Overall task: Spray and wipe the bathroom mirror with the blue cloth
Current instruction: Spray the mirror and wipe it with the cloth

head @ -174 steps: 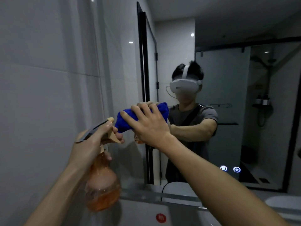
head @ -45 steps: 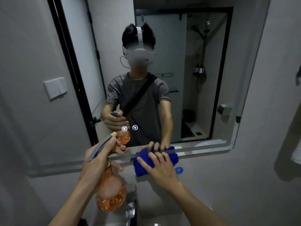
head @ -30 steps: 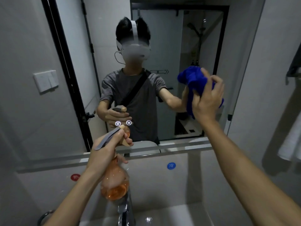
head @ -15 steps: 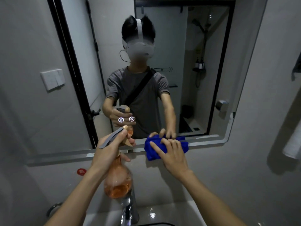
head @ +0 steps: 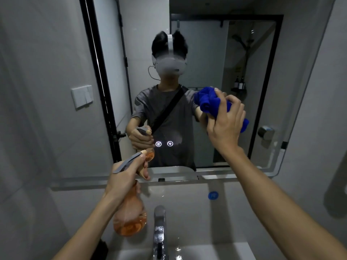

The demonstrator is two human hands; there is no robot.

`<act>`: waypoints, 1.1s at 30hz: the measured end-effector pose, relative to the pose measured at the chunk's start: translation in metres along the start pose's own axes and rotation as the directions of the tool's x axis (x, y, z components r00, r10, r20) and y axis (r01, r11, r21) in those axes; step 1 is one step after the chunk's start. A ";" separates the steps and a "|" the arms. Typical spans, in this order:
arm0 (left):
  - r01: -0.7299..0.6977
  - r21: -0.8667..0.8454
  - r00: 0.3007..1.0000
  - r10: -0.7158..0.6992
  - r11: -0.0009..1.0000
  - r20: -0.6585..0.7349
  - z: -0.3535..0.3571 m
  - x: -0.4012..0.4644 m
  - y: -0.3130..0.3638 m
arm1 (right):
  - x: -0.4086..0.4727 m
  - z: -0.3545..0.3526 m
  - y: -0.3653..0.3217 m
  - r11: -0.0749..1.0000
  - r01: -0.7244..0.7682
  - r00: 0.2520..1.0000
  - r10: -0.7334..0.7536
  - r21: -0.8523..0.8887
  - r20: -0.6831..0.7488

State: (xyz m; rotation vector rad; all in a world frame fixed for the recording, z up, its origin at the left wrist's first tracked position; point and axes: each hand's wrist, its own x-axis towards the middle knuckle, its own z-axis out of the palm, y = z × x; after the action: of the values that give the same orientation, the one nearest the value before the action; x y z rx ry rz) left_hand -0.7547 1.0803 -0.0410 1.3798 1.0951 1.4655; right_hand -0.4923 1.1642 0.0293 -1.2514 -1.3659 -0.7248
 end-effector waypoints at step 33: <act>-0.010 -0.066 0.999 0.013 0.998 0.049 -0.045 0.003 -0.006 | -0.033 0.013 -0.030 0.996 -0.084 0.996 0.084 0.036 -0.010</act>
State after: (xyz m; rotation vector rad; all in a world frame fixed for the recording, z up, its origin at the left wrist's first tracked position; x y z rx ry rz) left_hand -0.8000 1.0820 -0.0468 1.3711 1.0007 1.4552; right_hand -0.5292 1.1598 0.0020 -1.2670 -1.3038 -0.6455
